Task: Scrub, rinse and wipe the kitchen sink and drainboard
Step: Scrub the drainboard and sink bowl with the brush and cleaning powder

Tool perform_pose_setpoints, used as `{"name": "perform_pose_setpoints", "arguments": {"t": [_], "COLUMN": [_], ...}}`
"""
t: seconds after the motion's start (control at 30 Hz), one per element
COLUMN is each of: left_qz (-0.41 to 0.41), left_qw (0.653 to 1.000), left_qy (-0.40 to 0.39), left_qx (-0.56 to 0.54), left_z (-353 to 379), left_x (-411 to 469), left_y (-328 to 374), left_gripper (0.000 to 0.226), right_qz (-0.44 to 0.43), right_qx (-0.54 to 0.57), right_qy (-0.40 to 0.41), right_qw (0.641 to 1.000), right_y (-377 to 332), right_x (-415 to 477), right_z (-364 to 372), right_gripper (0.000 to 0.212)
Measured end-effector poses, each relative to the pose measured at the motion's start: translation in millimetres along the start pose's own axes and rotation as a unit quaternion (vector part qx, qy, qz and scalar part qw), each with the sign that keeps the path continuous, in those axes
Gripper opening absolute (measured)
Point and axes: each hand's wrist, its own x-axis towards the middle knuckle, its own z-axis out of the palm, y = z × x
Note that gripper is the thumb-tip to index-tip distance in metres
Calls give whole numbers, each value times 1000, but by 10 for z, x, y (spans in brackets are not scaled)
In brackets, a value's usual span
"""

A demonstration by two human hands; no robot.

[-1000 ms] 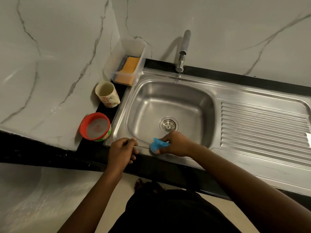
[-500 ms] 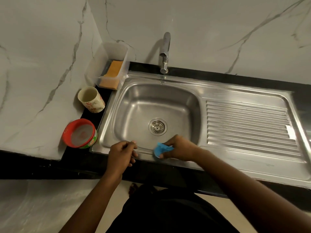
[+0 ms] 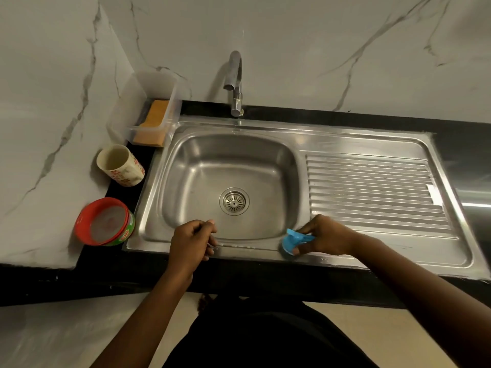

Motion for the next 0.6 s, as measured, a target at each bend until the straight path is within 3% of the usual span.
{"name": "perform_pose_setpoints", "arguments": {"t": [0.23, 0.43, 0.6], "left_qz": [9, 3, -3], "left_qw": [999, 1000, 1000], "left_qy": [-7, -9, -16], "left_qx": [31, 20, 21], "left_z": [13, -39, 39], "left_x": [-54, -71, -110], "left_y": [-16, -25, -63], "left_gripper": [26, 27, 27], "right_qz": [-32, -19, 44], "right_qx": [-28, -22, -17], "right_qy": [-10, 20, 48], "right_qw": [999, 999, 998], "right_y": [-867, -86, 286], "right_x": [631, -12, -332], "right_z": [637, 152, -58], "right_gripper": [60, 43, 47]}}
